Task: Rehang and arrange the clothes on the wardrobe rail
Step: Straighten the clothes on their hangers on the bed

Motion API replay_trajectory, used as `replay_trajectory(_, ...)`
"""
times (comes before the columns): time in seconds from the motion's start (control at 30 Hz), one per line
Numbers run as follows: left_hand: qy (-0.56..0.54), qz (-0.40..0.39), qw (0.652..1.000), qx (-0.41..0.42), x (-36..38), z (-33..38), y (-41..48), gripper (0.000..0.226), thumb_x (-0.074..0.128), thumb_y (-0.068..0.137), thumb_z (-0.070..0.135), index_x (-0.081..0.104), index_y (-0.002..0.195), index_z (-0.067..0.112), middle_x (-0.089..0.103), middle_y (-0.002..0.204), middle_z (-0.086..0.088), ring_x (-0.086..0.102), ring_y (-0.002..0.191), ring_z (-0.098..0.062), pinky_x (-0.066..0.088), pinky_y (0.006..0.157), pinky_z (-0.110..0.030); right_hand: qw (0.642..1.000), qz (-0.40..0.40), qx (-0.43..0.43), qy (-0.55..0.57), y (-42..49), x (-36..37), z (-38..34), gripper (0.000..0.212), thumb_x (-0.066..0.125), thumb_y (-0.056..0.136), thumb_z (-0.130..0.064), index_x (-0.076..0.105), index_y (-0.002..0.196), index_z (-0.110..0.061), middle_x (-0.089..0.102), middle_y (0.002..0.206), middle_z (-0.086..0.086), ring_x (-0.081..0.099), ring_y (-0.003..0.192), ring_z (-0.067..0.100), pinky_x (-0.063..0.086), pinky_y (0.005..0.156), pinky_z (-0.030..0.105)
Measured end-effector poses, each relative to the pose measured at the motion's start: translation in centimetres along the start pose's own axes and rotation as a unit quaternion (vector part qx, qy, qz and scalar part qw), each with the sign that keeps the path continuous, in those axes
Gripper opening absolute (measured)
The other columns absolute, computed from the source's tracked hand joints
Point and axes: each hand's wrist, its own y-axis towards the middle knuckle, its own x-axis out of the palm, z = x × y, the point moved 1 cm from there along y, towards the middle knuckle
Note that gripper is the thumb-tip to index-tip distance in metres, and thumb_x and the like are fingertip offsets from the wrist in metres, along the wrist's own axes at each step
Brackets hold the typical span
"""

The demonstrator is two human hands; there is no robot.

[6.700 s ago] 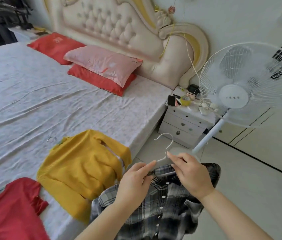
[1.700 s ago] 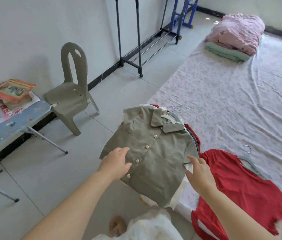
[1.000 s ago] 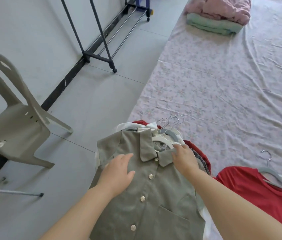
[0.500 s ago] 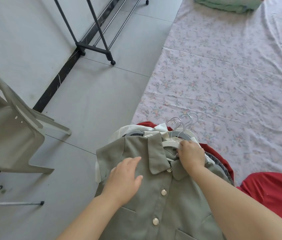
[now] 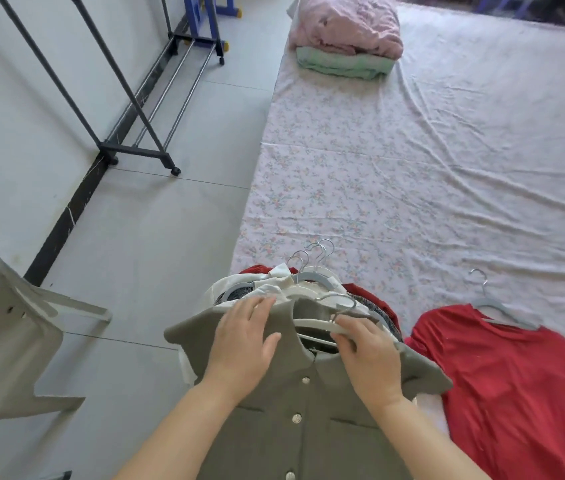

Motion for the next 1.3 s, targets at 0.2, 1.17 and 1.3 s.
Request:
replay_trajectory(0.2, -0.051, 0.006, 0.993, 0.107, -1.4, 3.4, -3.6, 0.047, 0.039, 0.082, 0.046, 0.056, 0.122, 0.027, 0.062, 0.113, 0.012, 0.046, 0.109, -0.003, 0.033, 0.105, -0.042, 0.997, 0.061, 0.053, -0.003, -5.7, -7.1, -4.4, 0.042, 0.067, 0.068, -0.029, 0.052, 0.106, -0.037, 0.068, 0.082, -0.014, 0.062, 0.073, 0.006, 0.042, 0.067, 0.016)
replay_trajectory(1.17, -0.148, -0.027, 0.973, 0.175, 16.6, 37.8, -24.6, 0.027, 0.074, 0.073, 0.027, 0.07, 0.1, 0.026, 0.068, 0.088, 0.013, 0.058, 0.077, -0.002, 0.046, 0.074, -0.021, 0.964, 0.231, 0.032, -0.132, -32.8, -37.6, 17.0, 0.017, 0.056, 0.08, -0.043, 0.053, 0.092, -0.031, 0.065, 0.077, -0.012, 0.053, 0.065, 0.003, 0.042, 0.05, 0.014)
replay_trajectory(1.3, -0.174, -0.038, 0.975, 0.131, 18.2, 41.8, -24.2, 0.022, 0.072, 0.077, 0.02, 0.07, 0.098, 0.026, 0.061, 0.083, 0.023, 0.053, 0.077, 0.008, 0.04, 0.073, -0.011, 0.962, 0.232, -0.008, -0.144, -31.4, -40.0, 20.7, 0.017, 0.059, 0.078, -0.039, 0.052, 0.091, -0.03, 0.066, 0.075, -0.009, 0.058, 0.056, 0.009, 0.044, 0.046, 0.018)
